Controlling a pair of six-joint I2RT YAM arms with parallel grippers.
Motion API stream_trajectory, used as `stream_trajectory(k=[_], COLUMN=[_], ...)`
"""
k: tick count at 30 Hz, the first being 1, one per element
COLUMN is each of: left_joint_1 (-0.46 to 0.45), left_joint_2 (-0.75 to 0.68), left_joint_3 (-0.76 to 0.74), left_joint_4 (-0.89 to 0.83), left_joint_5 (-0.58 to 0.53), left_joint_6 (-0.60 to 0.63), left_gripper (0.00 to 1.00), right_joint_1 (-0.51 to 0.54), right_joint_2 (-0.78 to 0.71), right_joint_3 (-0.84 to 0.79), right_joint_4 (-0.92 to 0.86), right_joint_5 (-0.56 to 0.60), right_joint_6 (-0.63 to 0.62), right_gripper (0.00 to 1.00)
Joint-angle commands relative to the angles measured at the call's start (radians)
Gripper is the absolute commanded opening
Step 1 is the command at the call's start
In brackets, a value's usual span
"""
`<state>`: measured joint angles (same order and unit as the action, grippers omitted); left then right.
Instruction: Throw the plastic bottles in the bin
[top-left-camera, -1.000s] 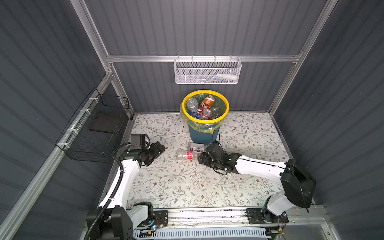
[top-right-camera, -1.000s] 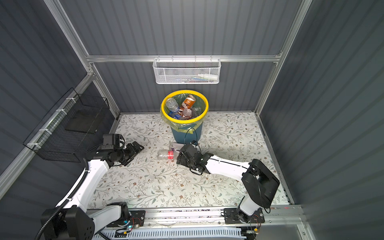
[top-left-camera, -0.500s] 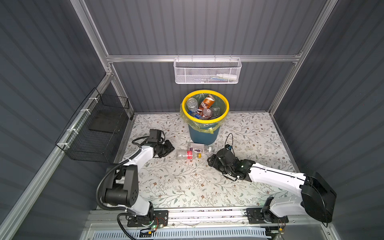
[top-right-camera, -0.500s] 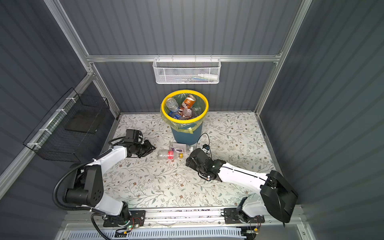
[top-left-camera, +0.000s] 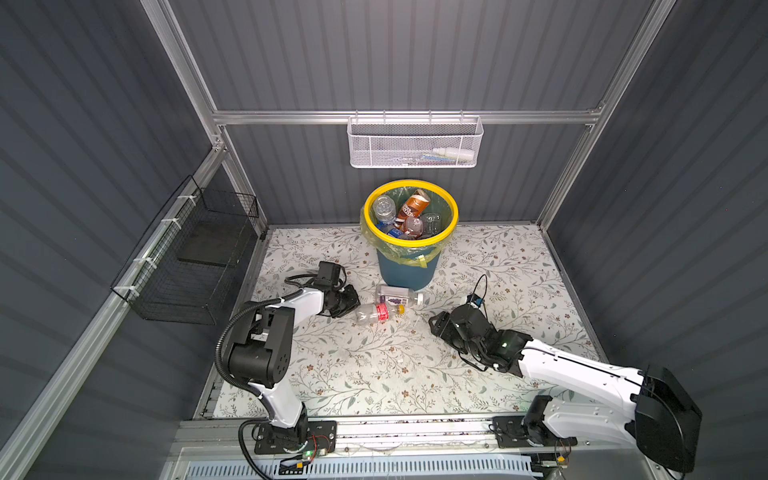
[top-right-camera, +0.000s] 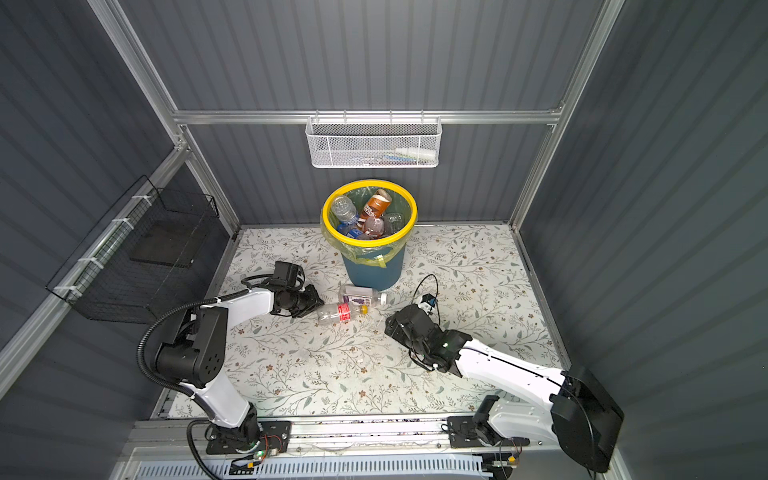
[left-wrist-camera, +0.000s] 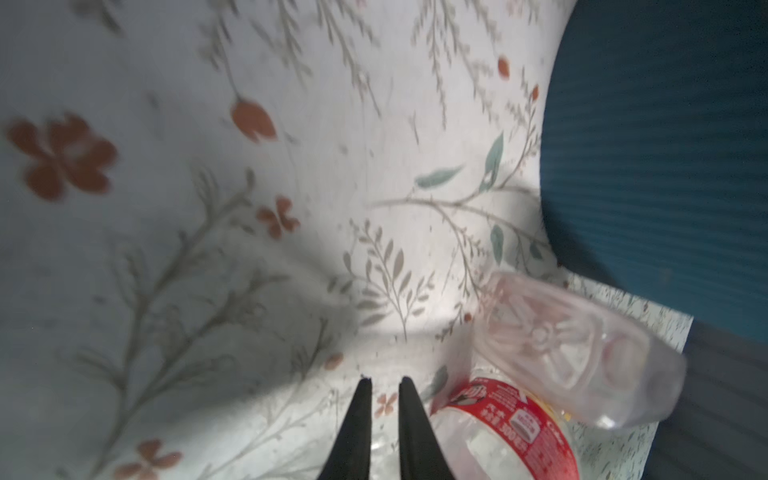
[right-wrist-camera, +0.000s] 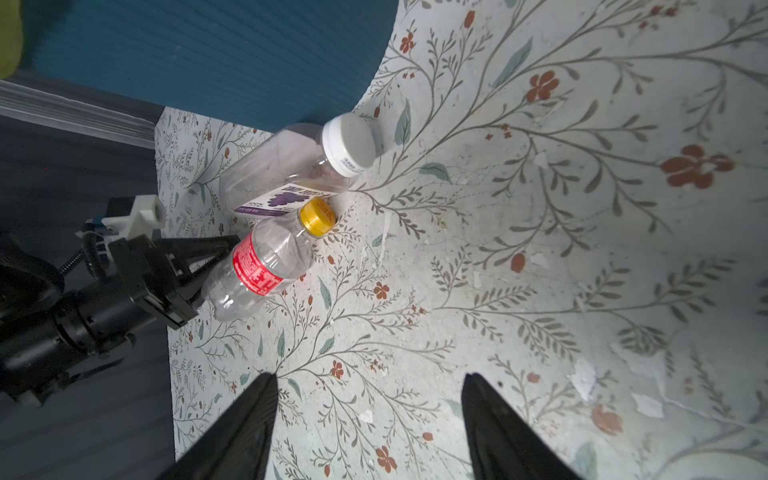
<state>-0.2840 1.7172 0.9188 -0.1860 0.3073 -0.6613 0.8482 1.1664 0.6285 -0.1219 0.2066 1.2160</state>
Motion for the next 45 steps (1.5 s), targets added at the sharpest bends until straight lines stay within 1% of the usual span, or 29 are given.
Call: stream_trajectory(k=[1,4,7,8,10,12,14,17,20,23,25,29,33,36,39,45], left_joint_1=[-0.057,-0.107,-0.176,-0.199,-0.241,-0.259,-0.258,-0.25,-0.206,-0.157,-0.123,-0.073,-0.056,-0.052,-0.049,-0.044], left_joint_2=[-0.056,-0.116,-0.172,-0.184,-0.195,-0.206,-0.237,-0.294,-0.332,-0.379,-0.41,-0.47,-0.503,-0.515,-0.53,-0.564], left_joint_3=[-0.069,-0.138,-0.185,-0.193,-0.2,-0.194,-0.186,-0.154,-0.146,-0.152,-0.156,-0.146,-0.134,-0.132,-0.13,-0.124], left_joint_4=[-0.031,-0.028,-0.023,-0.016,0.004,0.0,-0.033,-0.124,-0.173,-0.21,-0.234,-0.285,-0.313,-0.319,-0.325,-0.353], left_joint_5=[-0.004,-0.011,-0.029,-0.03,-0.034,-0.038,-0.069,-0.134,-0.133,-0.131,-0.128,-0.142,-0.163,-0.166,-0.17,-0.186], left_joint_6=[0.007,-0.034,-0.08,-0.098,-0.13,-0.147,-0.141,-0.109,-0.091,-0.075,-0.067,-0.045,-0.039,-0.04,-0.039,-0.029], left_gripper=[0.16,0.16,0.19,0.2,0.27,0.31,0.36,0.44,0.46,0.47,0.49,0.61,0.72,0.78,0.81,0.83], right_joint_1=[-0.012,-0.015,-0.017,-0.017,-0.017,-0.016,-0.014,-0.002,0.006,0.006,0.006,0.009,0.014,0.015,0.017,0.018], right_joint_2=[-0.008,0.01,0.044,0.062,0.097,0.143,0.197,0.287,0.339,0.345,0.347,0.367,0.411,0.467,0.518,0.633], right_joint_3=[-0.01,-0.007,0.005,0.01,0.021,0.044,0.107,0.223,0.302,0.325,0.339,0.35,0.376,0.416,0.455,0.527], right_joint_4=[-0.003,0.001,0.004,0.012,0.03,0.053,0.037,-0.038,-0.115,-0.143,-0.163,-0.164,-0.128,-0.099,-0.071,-0.057], right_joint_5=[0.001,-0.029,-0.075,-0.094,-0.134,-0.183,-0.238,-0.294,-0.278,-0.24,-0.227,-0.232,-0.231,-0.24,-0.234,-0.241], right_joint_6=[0.011,0.016,0.02,0.022,0.016,-0.013,-0.075,-0.19,-0.27,-0.298,-0.285,-0.162,-0.06,-0.014,0.009,0.055], right_gripper=[0.72,0.75,0.78,0.78,0.79,0.79,0.79,0.8,0.82,0.84,0.86,0.88,0.9,0.91,0.91,0.91])
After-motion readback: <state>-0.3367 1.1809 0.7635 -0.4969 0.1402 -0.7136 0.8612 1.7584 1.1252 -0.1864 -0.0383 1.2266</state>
